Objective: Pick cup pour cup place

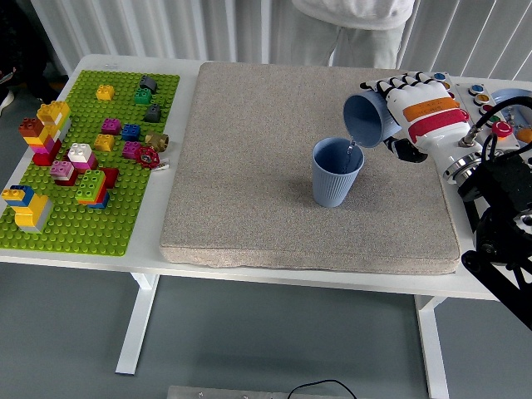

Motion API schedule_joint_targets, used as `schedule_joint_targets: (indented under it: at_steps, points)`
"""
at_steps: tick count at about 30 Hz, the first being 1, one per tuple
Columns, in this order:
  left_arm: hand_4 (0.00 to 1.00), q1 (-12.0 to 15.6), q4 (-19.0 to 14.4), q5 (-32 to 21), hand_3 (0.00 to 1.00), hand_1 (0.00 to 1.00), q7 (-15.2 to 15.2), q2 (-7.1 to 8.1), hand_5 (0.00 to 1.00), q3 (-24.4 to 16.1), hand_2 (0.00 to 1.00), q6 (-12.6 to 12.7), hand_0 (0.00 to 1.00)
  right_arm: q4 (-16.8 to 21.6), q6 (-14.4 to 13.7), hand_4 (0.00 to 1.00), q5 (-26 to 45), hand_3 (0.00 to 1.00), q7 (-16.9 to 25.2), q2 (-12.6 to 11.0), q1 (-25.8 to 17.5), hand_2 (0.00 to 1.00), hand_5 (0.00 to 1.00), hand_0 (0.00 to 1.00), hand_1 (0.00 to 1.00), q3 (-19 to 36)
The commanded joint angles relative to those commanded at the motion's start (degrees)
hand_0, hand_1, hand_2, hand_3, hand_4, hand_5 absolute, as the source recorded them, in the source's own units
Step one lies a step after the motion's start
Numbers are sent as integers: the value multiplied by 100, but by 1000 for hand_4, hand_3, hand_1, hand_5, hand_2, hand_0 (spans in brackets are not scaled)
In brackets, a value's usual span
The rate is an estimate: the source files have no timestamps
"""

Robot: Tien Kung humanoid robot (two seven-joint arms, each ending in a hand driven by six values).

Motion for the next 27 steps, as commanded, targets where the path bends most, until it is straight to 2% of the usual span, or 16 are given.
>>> schedule_joint_targets:
  at_steps: [8, 27]
  points:
    - [522, -21, 0, -12, 792, 839, -9, 8, 998, 12, 872, 3, 803, 40, -38, 706, -32, 767, -38, -72, 110, 693, 20, 876, 777, -115]
    - [523, -35, 1, -23, 794, 841, -15, 11, 998, 14, 873, 8, 803, -38, -54, 704, -48, 763, -93, -68, 263, 685, 18, 875, 775, -234]
